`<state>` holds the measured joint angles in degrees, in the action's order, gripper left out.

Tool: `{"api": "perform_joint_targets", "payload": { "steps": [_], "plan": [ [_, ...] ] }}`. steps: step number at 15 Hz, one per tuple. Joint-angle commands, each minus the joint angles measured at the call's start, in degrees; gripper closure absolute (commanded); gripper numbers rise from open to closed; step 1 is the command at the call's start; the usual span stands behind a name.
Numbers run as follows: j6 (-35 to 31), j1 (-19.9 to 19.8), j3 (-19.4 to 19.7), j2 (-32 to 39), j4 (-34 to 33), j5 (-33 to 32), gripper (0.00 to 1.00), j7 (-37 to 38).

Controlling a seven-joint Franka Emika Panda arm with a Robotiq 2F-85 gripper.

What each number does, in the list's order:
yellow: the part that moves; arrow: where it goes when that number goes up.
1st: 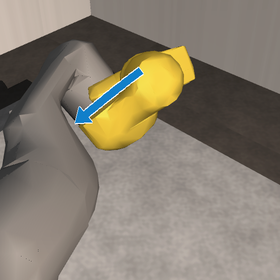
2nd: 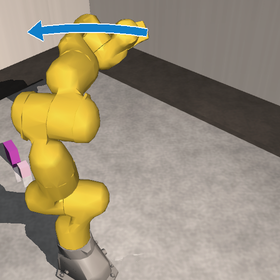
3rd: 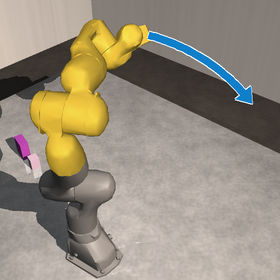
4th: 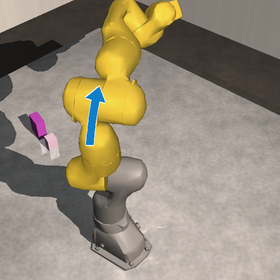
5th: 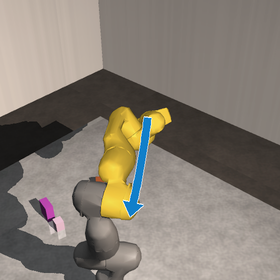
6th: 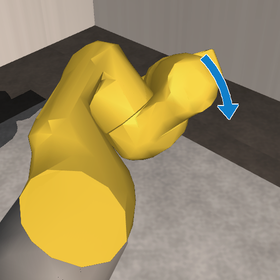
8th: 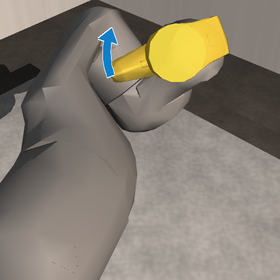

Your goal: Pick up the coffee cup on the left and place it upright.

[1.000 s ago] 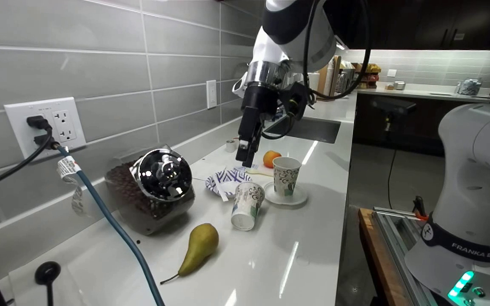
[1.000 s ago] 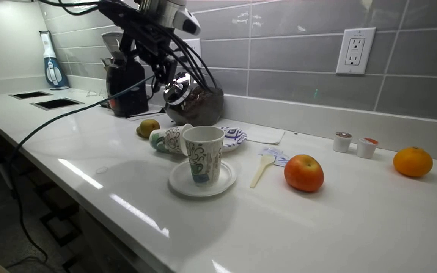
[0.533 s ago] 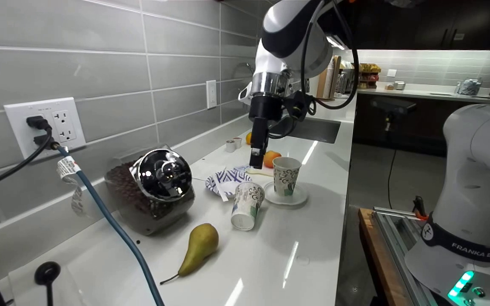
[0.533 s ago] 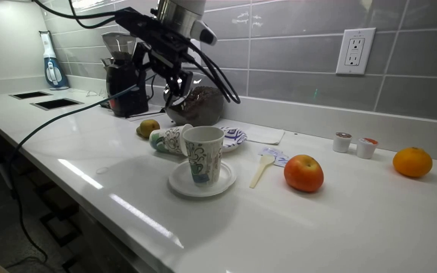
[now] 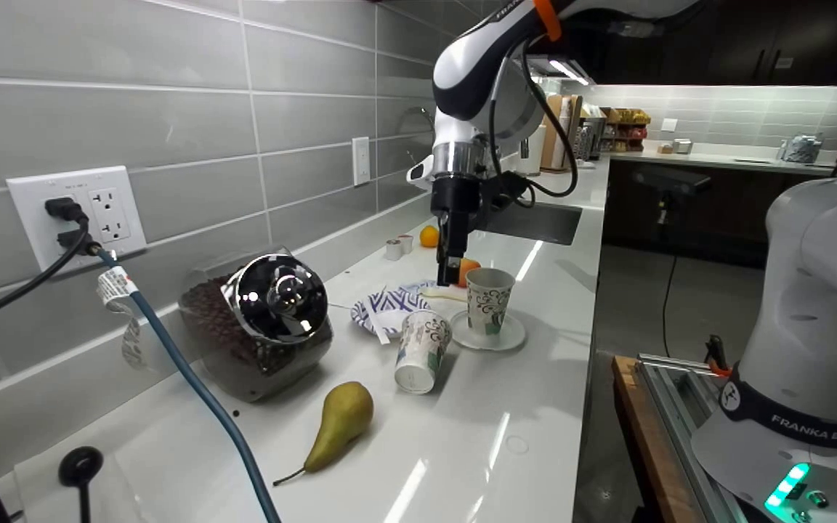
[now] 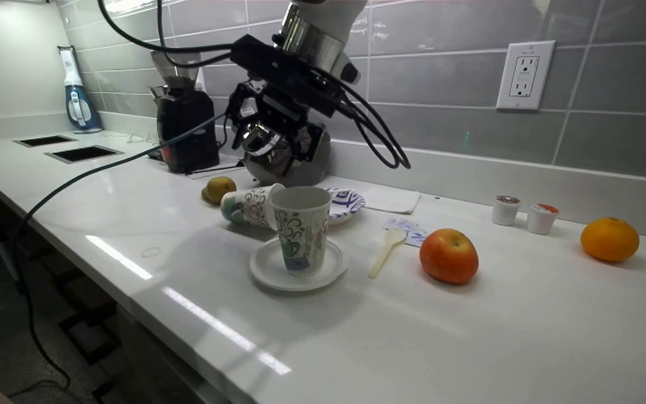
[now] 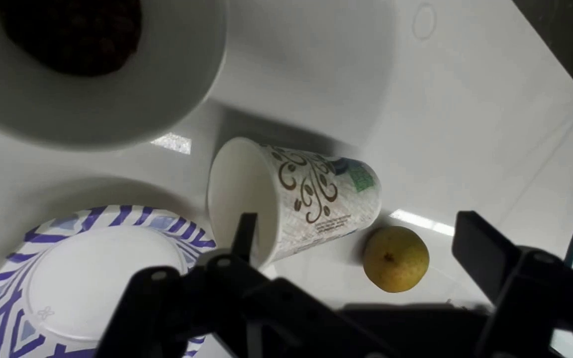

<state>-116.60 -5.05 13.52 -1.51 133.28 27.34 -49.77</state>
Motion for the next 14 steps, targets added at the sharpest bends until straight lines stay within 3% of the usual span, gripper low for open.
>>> {"api": "perform_joint_targets", "payload": {
  "steps": [1, 3, 4, 6, 7, 14],
  "plan": [
    [0.0, -1.4, -1.8, 5.5, -4.5, 0.6, 0.07, -4.9],
    [0.5, -1.9, -2.7, 7.5, -6.1, 0.9, 0.19, -6.2],
    [0.6, -2.1, -3.2, 8.6, -7.0, 1.0, 0.17, -6.6],
    [0.9, -2.6, -4.1, 10.3, -8.3, 0.9, 0.23, -6.9],
    [1.1, -2.9, -4.5, 11.2, -8.9, 1.0, 0.20, -7.0],
    [5.4, -4.5, -6.9, 14.8, -11.3, -0.2, 0.29, -5.2]
  ]
}}
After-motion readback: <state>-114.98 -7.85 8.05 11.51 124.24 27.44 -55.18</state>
